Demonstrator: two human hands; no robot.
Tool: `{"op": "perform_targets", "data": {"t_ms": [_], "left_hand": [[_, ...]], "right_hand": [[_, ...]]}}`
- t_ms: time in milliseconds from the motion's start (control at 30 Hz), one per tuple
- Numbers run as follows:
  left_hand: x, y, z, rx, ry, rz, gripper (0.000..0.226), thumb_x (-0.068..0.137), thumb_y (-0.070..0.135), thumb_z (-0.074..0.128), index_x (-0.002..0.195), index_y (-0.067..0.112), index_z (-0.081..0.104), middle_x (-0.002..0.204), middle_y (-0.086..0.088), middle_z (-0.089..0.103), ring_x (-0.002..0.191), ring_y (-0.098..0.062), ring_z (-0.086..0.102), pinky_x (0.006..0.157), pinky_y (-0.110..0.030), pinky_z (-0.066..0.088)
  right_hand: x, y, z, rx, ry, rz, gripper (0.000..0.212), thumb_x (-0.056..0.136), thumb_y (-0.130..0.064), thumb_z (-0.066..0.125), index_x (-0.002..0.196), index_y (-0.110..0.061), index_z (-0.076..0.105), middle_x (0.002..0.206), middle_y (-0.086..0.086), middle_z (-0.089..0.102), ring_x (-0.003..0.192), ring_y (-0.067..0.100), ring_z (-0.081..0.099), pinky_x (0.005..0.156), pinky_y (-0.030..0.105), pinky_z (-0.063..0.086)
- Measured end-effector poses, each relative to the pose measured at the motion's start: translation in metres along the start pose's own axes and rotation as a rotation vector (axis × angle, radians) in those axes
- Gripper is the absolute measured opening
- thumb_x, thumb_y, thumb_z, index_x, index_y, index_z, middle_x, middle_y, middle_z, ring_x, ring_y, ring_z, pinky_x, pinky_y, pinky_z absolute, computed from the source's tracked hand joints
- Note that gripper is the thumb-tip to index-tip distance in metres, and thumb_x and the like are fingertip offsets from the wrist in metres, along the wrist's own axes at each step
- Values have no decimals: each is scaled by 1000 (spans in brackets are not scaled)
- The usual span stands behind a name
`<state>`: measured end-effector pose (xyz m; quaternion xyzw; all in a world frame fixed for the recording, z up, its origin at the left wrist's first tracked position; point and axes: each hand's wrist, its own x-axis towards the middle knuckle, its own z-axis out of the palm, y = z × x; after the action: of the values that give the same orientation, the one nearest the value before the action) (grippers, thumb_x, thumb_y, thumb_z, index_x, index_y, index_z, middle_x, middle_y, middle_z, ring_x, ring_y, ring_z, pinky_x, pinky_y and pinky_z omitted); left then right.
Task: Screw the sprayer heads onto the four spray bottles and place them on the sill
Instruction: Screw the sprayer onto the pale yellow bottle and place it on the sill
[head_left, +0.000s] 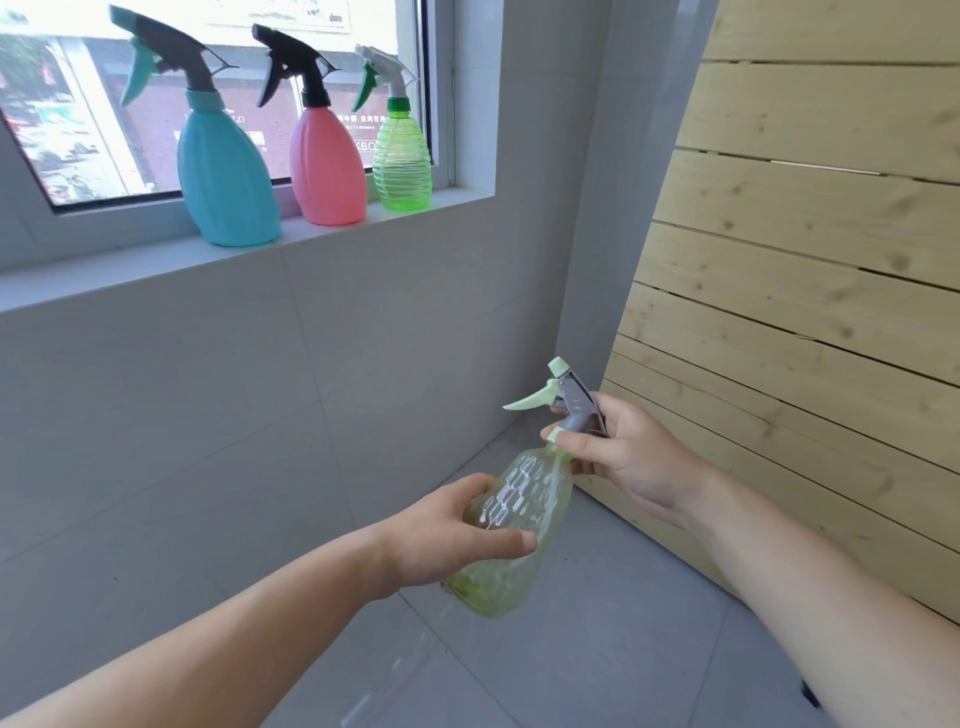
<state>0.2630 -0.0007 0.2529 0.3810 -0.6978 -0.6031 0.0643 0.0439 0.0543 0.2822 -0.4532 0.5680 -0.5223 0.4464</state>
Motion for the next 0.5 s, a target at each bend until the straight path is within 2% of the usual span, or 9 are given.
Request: {"op": "perform_targets", "data": {"t_ms": [67, 133, 200, 267, 333, 400, 433, 500], "left_hand": [[0, 1, -1, -28, -21, 8, 58, 75, 50, 84, 127, 35, 62, 118, 5, 78, 105, -16, 76, 81, -27, 61], [-1, 4, -1, -67, -40, 13, 50, 84, 44, 82, 128, 34, 62, 110, 8, 77, 93, -10, 74, 60, -17, 52], [-2, 6, -2, -125, -61, 13, 44, 90, 37, 79, 130, 31, 62, 104, 8, 77, 89, -11, 74, 57, -17, 52], [-3, 7, -3, -140, -74, 21, 46, 88, 37, 81, 130, 30, 63, 104, 4, 78, 92, -14, 75, 63, -22, 55], [-1, 5, -4, -137, -56, 27, 54, 81, 40, 84, 130, 29, 64, 115, -4, 79, 104, -22, 77, 79, -34, 60], [1, 0, -4, -144, -23, 35, 59, 77, 39, 86, 131, 27, 64, 121, -8, 78, 114, -28, 75, 99, -48, 59], [2, -1, -4, -136, -4, 38, 63, 75, 40, 88, 132, 27, 64, 120, -7, 79, 115, -29, 74, 105, -51, 57], [4, -3, -3, -107, 31, 42, 70, 70, 45, 90, 132, 29, 64, 117, -3, 80, 111, -25, 76, 106, -52, 55]], "right_hand": [[-1, -4, -1, 163, -11, 11, 26, 85, 1, 69, 111, -2, 63, 102, 14, 69, 86, 18, 67, 70, 26, 57], [-1, -5, -2, 289, -20, 34, 27, 78, -5, 72, 104, -2, 65, 105, 13, 71, 91, 20, 71, 75, 28, 59], [-1, -4, -3, 374, -33, 57, 29, 75, -9, 70, 102, -2, 65, 108, 14, 73, 98, 22, 72, 87, 34, 58], [-1, -4, -2, 420, -53, 80, 36, 78, -10, 67, 112, 0, 62, 113, 17, 74, 102, 24, 71, 98, 40, 53], [-1, -4, -1, 456, -66, 88, 40, 80, -11, 66, 117, 0, 60, 116, 18, 73, 105, 25, 69, 99, 41, 51], [-1, -3, 3, 434, -38, 78, 34, 83, -11, 66, 115, -1, 62, 113, 17, 74, 102, 24, 71, 91, 36, 56], [0, -2, 6, 399, -2, 70, 27, 85, -9, 65, 111, -2, 63, 110, 16, 75, 99, 22, 71, 85, 32, 58], [2, 0, 12, 340, 82, 54, 14, 90, -4, 63, 104, -2, 65, 103, 15, 76, 93, 22, 72, 76, 27, 59]]}}
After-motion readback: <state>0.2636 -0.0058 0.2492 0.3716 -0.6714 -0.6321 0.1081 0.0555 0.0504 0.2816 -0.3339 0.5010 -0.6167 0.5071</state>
